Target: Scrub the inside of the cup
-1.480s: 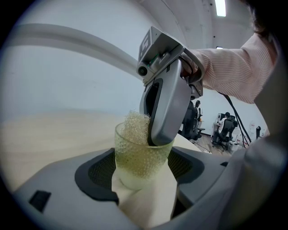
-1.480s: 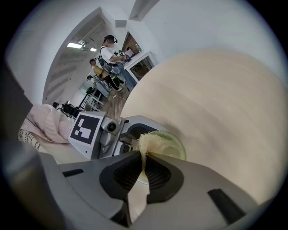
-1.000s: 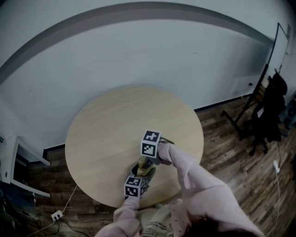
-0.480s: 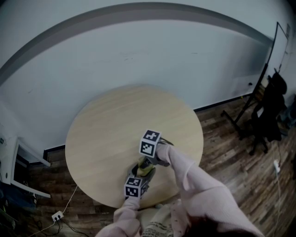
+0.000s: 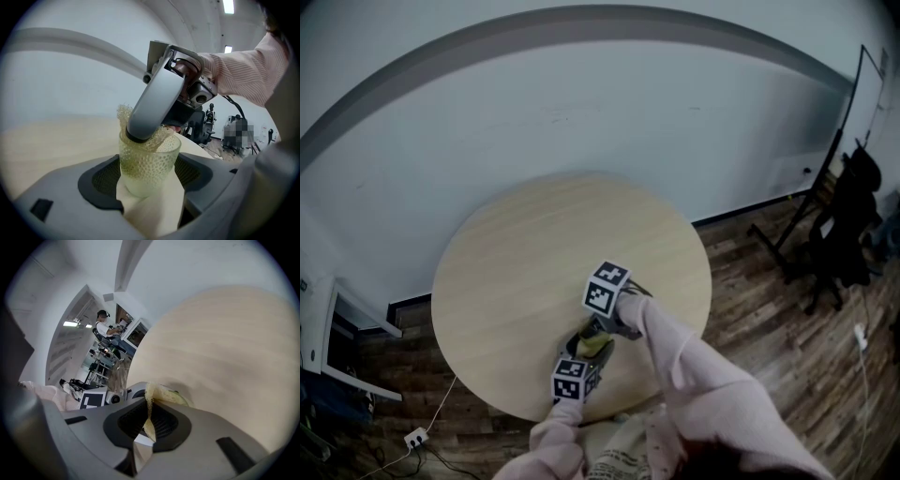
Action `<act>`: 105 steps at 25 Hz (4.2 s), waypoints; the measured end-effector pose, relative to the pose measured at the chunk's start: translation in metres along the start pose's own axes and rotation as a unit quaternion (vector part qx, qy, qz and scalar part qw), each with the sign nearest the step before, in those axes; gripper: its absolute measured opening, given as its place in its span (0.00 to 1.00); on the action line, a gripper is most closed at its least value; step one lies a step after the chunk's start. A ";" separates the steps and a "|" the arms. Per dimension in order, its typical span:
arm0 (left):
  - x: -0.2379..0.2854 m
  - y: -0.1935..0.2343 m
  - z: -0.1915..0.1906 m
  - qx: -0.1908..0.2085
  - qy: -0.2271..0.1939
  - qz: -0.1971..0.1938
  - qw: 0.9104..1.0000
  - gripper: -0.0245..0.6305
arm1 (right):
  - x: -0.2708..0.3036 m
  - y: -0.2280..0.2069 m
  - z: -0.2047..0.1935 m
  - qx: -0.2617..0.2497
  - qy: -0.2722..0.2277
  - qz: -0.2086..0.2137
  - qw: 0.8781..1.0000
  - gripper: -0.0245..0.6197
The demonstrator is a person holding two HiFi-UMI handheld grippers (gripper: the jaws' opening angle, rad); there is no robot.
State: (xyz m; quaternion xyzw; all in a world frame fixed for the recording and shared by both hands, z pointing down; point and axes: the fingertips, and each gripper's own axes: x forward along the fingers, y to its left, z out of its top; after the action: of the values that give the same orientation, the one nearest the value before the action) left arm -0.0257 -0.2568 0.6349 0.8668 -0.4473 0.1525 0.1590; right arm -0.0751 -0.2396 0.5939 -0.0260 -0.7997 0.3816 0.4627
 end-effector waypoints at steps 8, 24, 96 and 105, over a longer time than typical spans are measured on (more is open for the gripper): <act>0.002 0.000 0.000 0.001 -0.004 0.001 1.000 0.59 | -0.005 -0.009 0.004 0.039 -0.036 -0.011 0.999 0.08; 0.002 0.001 0.002 0.001 -0.006 0.008 1.000 0.58 | -0.017 -0.019 0.007 0.106 -0.112 -0.006 0.988 0.08; 0.006 -0.005 -0.004 -0.002 0.010 0.008 1.000 0.58 | -0.027 -0.027 -0.029 -0.469 0.200 -0.175 0.842 0.08; 0.006 -0.006 0.001 0.000 0.006 0.004 1.000 0.58 | -0.020 -0.027 -0.033 -0.388 0.190 -0.154 0.889 0.08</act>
State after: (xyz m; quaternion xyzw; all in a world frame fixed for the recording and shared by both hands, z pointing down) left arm -0.0177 -0.2584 0.6356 0.8642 -0.4498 0.1583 0.1605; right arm -0.0304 -0.2470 0.6060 -0.1521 -0.7749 -0.0475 0.6117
